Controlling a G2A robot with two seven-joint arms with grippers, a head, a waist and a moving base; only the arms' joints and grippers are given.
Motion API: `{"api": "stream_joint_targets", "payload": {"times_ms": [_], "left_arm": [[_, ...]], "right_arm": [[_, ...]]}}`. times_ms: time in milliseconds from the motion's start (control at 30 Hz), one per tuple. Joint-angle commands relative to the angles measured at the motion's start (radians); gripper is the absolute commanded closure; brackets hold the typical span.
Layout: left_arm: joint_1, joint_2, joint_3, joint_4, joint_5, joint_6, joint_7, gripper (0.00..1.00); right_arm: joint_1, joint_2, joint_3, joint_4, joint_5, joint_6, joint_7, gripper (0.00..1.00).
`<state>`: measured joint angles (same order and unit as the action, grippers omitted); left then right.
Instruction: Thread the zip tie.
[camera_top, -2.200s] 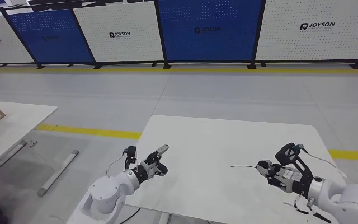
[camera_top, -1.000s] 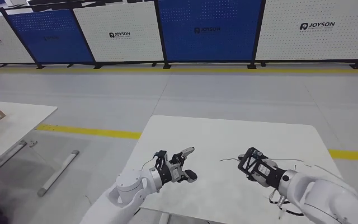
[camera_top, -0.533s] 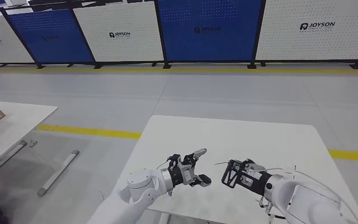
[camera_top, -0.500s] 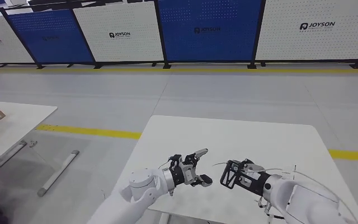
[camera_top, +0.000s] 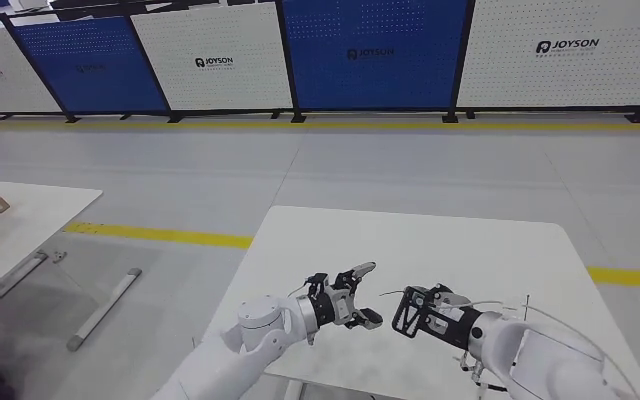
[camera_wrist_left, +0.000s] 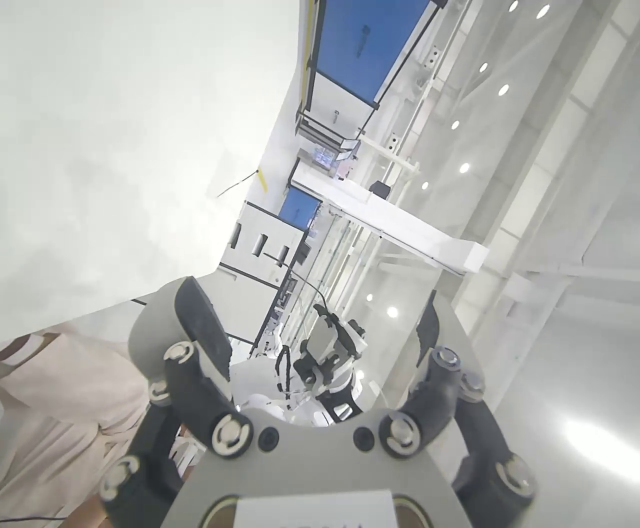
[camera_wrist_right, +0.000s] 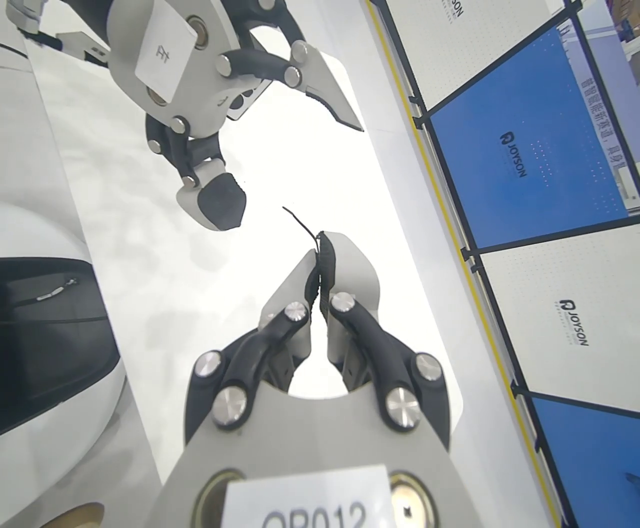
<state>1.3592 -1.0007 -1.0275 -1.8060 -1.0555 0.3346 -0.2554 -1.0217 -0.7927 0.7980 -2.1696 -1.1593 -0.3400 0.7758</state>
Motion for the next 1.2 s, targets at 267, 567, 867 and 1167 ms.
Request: {"api": "stream_joint_targets", "payload": {"times_ms": [267,567,867,1167], "left_arm": [[-0.085,-0.034,0.079,0.016,-0.141,0.005,0.226,0.0],[-0.085,-0.034,0.079,0.016,-0.141,0.005,0.226,0.0],[-0.085,-0.034,0.079,0.016,-0.141,0.005,0.226,0.0],[-0.086,-0.041,0.089,0.025,-0.215,0.005,0.196,0.0]], "right_arm": [[0.0,0.0,0.0,0.0,0.0,0.0,0.0,1.0],[0.018,0.004,-0.035,0.018,-0.063,0.0,-0.025,1.0],[0.102,0.009,-0.107,0.056,-0.075,0.0,-0.071,1.0],[0.102,0.009,-0.107,0.056,-0.075,0.0,-0.071,1.0]]}}
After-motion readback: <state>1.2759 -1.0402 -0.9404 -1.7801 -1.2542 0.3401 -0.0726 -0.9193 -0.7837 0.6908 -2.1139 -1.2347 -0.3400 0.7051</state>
